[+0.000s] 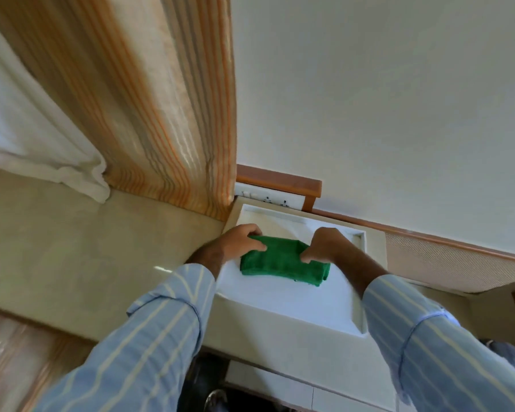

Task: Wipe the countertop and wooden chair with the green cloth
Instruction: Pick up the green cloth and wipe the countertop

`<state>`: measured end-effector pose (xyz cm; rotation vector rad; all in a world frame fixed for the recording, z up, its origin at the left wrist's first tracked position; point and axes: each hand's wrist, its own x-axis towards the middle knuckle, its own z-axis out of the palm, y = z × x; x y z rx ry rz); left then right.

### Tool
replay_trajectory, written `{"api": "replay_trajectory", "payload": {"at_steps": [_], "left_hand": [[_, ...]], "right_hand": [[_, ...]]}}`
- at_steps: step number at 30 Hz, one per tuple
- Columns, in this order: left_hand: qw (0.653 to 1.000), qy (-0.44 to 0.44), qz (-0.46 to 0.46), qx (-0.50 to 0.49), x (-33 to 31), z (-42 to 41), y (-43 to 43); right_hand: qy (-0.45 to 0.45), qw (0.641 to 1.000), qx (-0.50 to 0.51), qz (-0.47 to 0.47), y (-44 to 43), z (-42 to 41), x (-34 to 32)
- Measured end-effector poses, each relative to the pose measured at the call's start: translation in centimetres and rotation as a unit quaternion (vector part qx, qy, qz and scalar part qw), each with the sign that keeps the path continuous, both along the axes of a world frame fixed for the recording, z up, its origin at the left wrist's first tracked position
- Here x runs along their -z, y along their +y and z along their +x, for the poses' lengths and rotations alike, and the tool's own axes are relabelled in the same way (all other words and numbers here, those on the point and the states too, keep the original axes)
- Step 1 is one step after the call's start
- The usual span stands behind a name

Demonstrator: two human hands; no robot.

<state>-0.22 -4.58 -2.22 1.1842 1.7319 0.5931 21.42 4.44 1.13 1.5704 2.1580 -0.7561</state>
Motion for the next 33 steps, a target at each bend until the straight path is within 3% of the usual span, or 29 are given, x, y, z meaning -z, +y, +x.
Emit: {"api": "replay_trajectory", "payload": {"at_steps": [4,13,23,28,33], "left_hand": [[0.989,-0.084,0.02,-0.123,-3.2,-5.0,-4.1],[0.921,-0.132,0.104,-0.35,-5.3,-21.3,-19.4],[0.877,-0.112,0.09,-0.459,-3.8,-37.0,-34.4],[0.844,-0.132,0.11,-0.508,-1.7,-43.0,-37.2],[0.84,-0.068,0.084,-0.532,1.0,-50.0,-37.3]], "right_hand": [[0.053,0.997,-0.05,0.007,-0.9,-5.8,-3.8],[0.223,0.97,-0.067,-0.078,-9.2,-24.3,-6.4],[0.283,0.948,-0.092,-0.11,-20.3,-42.4,-2.6],[0.287,0.94,-0.077,-0.165,-22.9,-50.3,-1.5],[0.286,0.938,-0.048,-0.192,-23.0,-58.6,2.0]]}}
